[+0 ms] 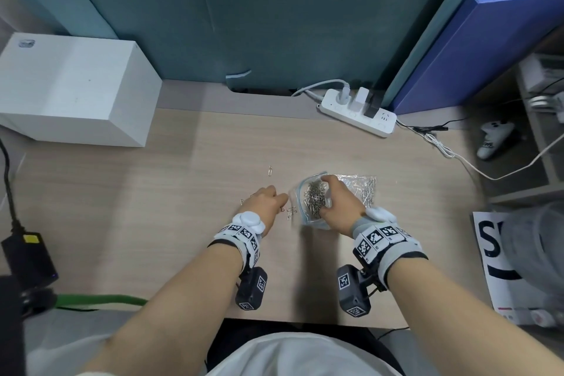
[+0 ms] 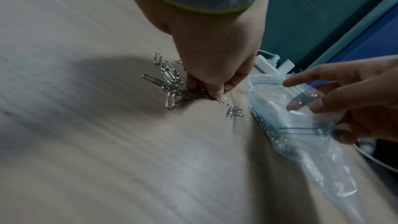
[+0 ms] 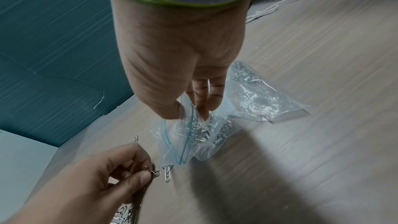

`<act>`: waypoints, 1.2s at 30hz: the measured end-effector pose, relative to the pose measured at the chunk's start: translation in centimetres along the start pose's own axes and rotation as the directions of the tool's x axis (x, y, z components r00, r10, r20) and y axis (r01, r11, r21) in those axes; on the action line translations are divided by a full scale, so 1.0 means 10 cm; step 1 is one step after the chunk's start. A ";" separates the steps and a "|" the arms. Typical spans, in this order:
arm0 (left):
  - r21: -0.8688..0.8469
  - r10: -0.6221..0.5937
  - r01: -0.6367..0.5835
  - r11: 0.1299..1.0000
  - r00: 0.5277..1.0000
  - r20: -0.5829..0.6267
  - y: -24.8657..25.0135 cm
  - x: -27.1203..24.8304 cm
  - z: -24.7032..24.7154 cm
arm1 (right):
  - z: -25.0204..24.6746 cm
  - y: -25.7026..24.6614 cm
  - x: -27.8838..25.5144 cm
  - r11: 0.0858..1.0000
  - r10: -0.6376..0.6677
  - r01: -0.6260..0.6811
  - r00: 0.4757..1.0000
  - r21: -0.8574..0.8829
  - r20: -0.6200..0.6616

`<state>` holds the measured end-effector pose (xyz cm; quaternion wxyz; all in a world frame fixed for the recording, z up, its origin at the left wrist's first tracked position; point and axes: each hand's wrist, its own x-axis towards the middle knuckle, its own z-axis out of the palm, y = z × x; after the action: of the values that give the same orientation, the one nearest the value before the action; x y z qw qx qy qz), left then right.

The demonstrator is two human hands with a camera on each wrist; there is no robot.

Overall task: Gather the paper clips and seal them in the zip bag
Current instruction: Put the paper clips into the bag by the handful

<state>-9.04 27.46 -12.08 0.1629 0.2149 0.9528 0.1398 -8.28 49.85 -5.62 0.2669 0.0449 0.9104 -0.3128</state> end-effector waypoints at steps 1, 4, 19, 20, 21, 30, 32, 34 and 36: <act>-0.039 -0.029 0.028 0.999 0.999 -0.014 0.02 0.01 -0.01 | 0.00 0.00 0.00 1.000 0.000 0.000 1.000 0.000 0.000; -0.271 -0.147 0.114 0.956 0.983 -0.106 0.19 0.08 -0.13 | 0.00 -0.01 0.00 1.000 0.007 -0.007 1.000 -0.011 0.000; -0.338 -0.258 0.241 0.910 0.966 -0.005 0.18 0.04 0.00 | 0.01 0.05 0.00 1.000 0.006 -0.006 1.000 0.001 -0.012; -0.312 -0.235 0.223 0.923 0.972 -0.001 0.21 0.05 0.02 | 0.01 0.06 -0.01 1.000 0.006 -0.006 1.000 0.000 -0.012; -0.288 -0.211 0.203 0.936 0.977 0.001 0.23 0.07 0.03 | 0.01 0.06 -0.01 1.000 0.004 -0.004 1.000 -0.003 -0.013; -0.139 -0.095 0.094 0.986 0.996 0.001 0.14 0.08 -0.05 | 0.01 0.06 0.01 1.000 0.004 -0.004 1.000 -0.012 -0.008; -0.198 -0.116 0.103 0.975 0.992 -0.056 0.15 0.06 -0.03 | 0.00 0.06 0.01 1.000 0.002 -0.003 1.000 -0.016 -0.015; -0.235 -0.122 0.103 0.967 0.990 -0.072 0.18 0.06 0.00 | 0.00 0.07 0.02 1.000 0.008 -0.008 1.000 -0.015 -0.018; -0.211 -0.074 0.064 0.975 0.996 -0.040 0.22 0.08 0.02 | 0.00 0.08 0.02 1.000 0.008 -0.008 1.000 -0.015 -0.020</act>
<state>-8.86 29.82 -11.76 0.1668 0.1600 0.9431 0.2390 -8.20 50.51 -6.17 0.2594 0.0498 0.9152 -0.3044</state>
